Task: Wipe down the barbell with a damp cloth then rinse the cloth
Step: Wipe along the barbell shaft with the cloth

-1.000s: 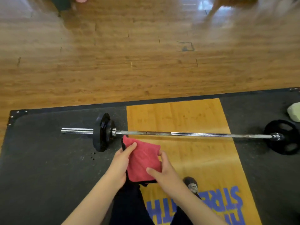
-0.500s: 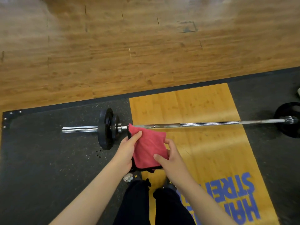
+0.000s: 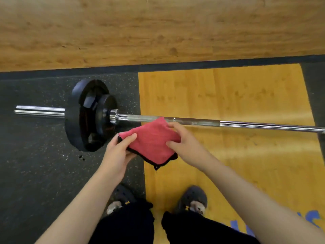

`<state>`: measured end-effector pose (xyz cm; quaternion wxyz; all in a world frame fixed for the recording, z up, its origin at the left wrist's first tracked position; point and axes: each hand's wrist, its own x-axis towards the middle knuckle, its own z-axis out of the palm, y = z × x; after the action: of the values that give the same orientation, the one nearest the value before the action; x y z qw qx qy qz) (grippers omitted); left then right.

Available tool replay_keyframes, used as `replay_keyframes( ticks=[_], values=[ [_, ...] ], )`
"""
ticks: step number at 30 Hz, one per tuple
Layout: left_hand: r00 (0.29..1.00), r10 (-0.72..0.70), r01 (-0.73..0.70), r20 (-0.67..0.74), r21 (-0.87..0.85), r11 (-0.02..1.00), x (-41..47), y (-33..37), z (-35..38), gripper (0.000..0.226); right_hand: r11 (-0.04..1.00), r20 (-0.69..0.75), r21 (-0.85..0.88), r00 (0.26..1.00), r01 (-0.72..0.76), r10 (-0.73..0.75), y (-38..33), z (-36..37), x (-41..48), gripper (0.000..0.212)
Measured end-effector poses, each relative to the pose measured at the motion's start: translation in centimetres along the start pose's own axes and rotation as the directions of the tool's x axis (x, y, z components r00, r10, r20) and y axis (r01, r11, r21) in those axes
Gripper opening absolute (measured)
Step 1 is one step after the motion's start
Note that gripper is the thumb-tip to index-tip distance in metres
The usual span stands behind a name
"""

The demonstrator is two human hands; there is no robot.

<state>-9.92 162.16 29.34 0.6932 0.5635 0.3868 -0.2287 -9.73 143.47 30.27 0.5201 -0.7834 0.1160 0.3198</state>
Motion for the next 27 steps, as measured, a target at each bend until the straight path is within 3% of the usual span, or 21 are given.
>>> replay_keyframes(
  ticks=[7, 11, 14, 17, 19, 22, 25, 27],
  values=[
    [0.989, -0.029, -0.022, -0.147, -0.333, 0.943, 11.5, -5.5, -0.3, 0.027, 0.931, 0.039, -0.317, 0.983, 0.181, -0.178, 2.5, 2.6, 15.3, 0.044],
    [0.993, -0.012, -0.041, -0.117, -0.435, 0.9, 17.3, -8.7, 0.0, 0.026, 0.777, 0.101, -0.532, 0.937, 0.336, -0.335, 3.3, 5.2, 22.2, 0.028],
    [0.986, 0.005, -0.112, -0.168, -0.637, 0.763, 20.8, -9.8, 0.5, 0.025, 0.658, 0.183, -0.614, 0.89, 0.435, -0.418, 4.8, 7.3, 26.0, 0.023],
    [0.967, 0.035, -0.22, -0.251, -0.759, 0.613, 22.7, -10.8, 1.8, 0.023, 0.635, 0.148, -0.569, 0.824, 0.523, -0.547, 6.4, 9.0, 27.8, 0.018],
    [0.944, 0.111, -0.313, -0.31, -0.741, 0.593, 22.8, -11.9, 2.2, 0.023, 0.635, 0.035, -0.507, 0.75, 0.583, -0.66, 6.5, 9.2, 27.9, 0.017],
    [0.895, 0.183, -0.411, -0.408, -0.592, 0.693, 22.3, -13.4, 1.5, 0.022, 0.569, -0.058, -0.561, 0.657, 0.601, -0.752, 6.9, 9.1, 27.3, 0.019],
    [0.845, 0.184, -0.45, -0.502, -0.481, 0.753, 22.6, -13.6, 1.0, 0.025, 0.415, -0.007, -0.754, 0.626, 0.508, -0.78, 8.3, 10.0, 27.6, 0.019],
    [0.868, 0.13, -0.394, -0.479, -0.507, 0.767, 22.9, -12.8, 1.4, 0.029, 0.299, -0.045, -0.864, 0.53, 0.405, -0.847, 8.6, 10.5, 27.5, 0.021]
  ],
)
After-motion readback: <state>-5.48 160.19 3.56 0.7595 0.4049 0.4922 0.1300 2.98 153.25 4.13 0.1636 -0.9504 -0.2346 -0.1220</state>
